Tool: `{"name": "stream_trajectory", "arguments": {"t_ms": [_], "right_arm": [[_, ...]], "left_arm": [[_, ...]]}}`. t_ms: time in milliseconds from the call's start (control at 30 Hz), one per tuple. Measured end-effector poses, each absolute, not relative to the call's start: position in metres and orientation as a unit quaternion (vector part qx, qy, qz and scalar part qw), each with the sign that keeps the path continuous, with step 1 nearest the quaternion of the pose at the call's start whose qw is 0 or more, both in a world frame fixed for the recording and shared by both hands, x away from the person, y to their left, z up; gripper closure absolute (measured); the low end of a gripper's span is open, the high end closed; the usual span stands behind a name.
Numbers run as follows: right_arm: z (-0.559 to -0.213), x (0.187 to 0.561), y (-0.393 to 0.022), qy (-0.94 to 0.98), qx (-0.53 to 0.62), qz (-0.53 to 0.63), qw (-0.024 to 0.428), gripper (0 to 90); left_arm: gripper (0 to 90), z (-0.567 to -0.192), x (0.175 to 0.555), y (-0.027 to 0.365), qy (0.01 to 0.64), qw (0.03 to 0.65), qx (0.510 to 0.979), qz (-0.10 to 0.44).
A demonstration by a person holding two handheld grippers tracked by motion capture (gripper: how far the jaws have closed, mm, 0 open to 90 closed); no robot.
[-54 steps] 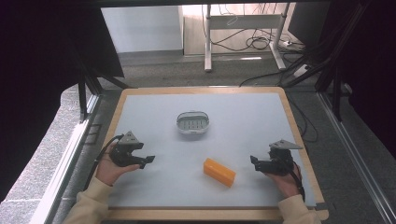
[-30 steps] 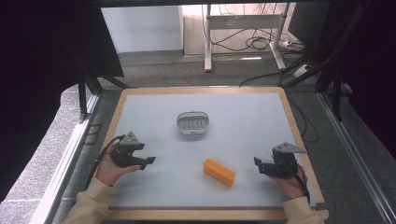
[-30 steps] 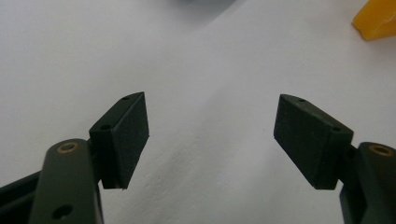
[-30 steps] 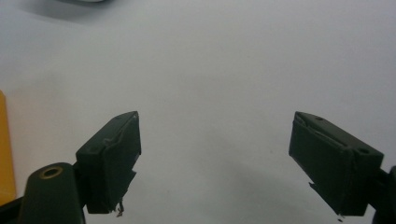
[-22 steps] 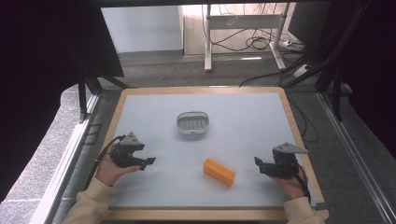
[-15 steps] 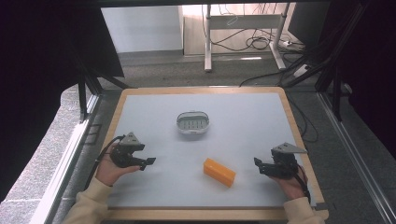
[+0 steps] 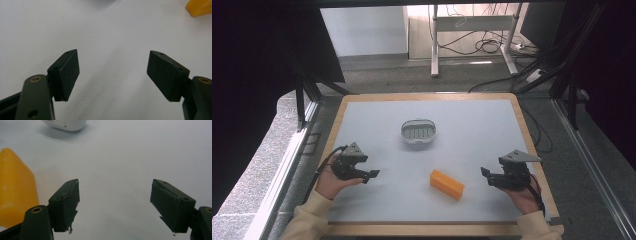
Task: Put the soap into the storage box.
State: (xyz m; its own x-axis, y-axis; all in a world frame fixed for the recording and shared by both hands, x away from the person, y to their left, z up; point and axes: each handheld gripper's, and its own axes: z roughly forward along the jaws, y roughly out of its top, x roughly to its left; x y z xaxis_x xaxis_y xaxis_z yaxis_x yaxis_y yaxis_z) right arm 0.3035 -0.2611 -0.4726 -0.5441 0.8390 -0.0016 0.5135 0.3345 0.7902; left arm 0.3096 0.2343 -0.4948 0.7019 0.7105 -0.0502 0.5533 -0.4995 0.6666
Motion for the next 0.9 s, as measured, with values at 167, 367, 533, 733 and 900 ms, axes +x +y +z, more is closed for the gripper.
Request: {"name": "stream_trajectory", "arguments": {"t_ms": [167,367,533,733,900], "right_arm": [[-0.464,0.298,-0.251,0.795,0.411,0.398,0.204,24.3],[-0.452,0.292,-0.235,0.803,0.390,0.406,0.196,24.5],[-0.443,0.287,-0.221,0.814,0.369,0.407,0.189,24.5],[-0.443,0.290,-0.206,0.826,0.357,0.397,0.181,24.4],[-0.443,0.292,-0.197,0.833,0.347,0.393,0.176,24.4]], "left_arm": [[26.0,-0.493,0.308,0.236,0.368,0.341,0.857,0.117],[25.7,-0.490,0.307,0.237,0.366,0.347,0.856,0.115],[25.4,-0.492,0.307,0.234,0.363,0.342,0.860,0.112],[25.5,-0.490,0.307,0.236,0.366,0.347,0.855,0.118],[25.5,-0.491,0.307,0.236,0.367,0.344,0.856,0.118]]}}
